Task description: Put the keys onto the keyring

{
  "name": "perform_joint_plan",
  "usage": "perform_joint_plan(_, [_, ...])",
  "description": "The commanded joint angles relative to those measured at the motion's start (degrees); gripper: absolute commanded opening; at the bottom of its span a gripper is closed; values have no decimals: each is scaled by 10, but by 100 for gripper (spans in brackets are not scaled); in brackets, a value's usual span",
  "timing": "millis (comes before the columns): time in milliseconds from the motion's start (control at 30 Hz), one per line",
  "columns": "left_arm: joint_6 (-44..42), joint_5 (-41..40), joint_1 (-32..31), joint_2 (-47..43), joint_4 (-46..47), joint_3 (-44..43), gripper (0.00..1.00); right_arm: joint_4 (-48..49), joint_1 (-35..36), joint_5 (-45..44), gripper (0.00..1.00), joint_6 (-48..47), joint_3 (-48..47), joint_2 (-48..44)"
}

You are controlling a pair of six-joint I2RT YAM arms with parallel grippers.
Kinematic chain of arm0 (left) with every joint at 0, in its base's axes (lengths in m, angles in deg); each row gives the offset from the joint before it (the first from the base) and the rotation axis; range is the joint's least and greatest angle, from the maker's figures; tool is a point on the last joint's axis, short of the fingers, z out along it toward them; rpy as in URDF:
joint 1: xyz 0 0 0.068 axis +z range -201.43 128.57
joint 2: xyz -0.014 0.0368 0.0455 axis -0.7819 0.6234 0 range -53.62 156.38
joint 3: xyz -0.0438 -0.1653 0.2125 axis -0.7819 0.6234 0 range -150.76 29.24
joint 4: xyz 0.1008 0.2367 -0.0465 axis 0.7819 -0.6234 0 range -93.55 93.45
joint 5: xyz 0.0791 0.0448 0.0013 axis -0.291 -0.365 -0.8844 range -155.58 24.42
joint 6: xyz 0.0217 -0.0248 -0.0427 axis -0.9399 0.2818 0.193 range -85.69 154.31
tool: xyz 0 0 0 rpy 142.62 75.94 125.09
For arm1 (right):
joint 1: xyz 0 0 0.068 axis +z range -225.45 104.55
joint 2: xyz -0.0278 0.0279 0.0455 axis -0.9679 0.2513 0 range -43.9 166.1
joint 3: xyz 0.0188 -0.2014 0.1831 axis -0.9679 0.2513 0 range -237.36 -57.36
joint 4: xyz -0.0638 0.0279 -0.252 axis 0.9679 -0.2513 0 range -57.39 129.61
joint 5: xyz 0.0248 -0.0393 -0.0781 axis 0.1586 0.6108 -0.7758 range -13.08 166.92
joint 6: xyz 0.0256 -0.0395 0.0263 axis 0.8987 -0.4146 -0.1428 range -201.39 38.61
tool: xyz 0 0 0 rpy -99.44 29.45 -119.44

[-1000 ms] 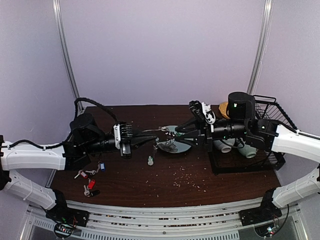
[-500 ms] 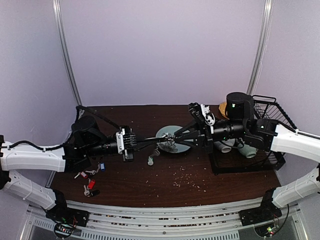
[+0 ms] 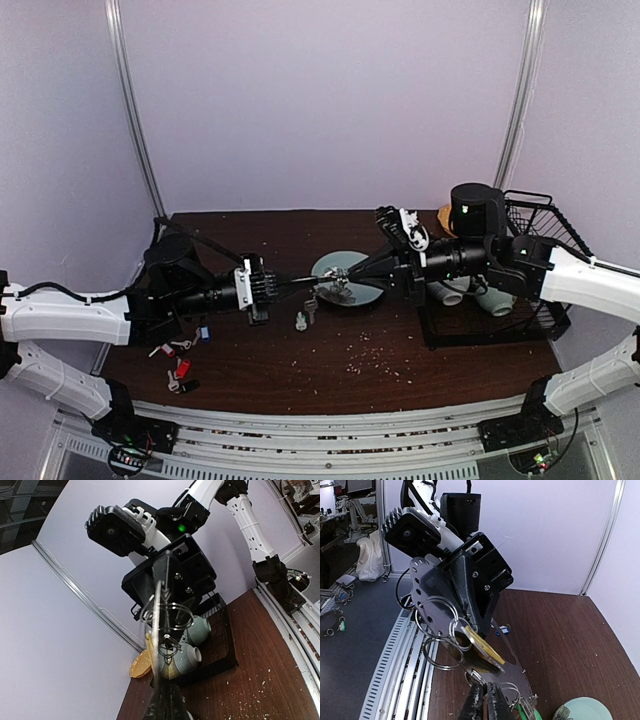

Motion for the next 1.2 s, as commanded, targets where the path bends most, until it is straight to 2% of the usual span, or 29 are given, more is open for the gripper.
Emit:
perform_joint_plan(0, [-7, -10, -2, -12, 24, 0, 0, -5, 0, 1, 4, -5, -7, -6])
perform_joint_plan(167, [-10, -29, -2, -9, 19, 7, 0, 1, 0, -34, 0, 1, -3, -12])
perform_joint_plan(300, [-15, -61, -3, -10, 62, 34, 0, 46, -1, -68, 0, 42, 6, -12])
perform_joint_plan(533, [-82, -186, -36, 10, 128, 60, 0, 106, -1, -140, 0, 132, 8, 18])
perform_joint_plan(700, [-95, -225, -40, 15, 185, 79, 0, 120, -1, -114, 0, 156, 7, 33])
perform_joint_plan(967, [-142, -254, -52, 39, 191, 76, 0, 218, -2, -69, 0, 237, 22, 52])
perform_joint_plan(1167, [-132, -270, -65, 50, 224, 77, 0, 264, -2, -57, 0, 243, 48, 53])
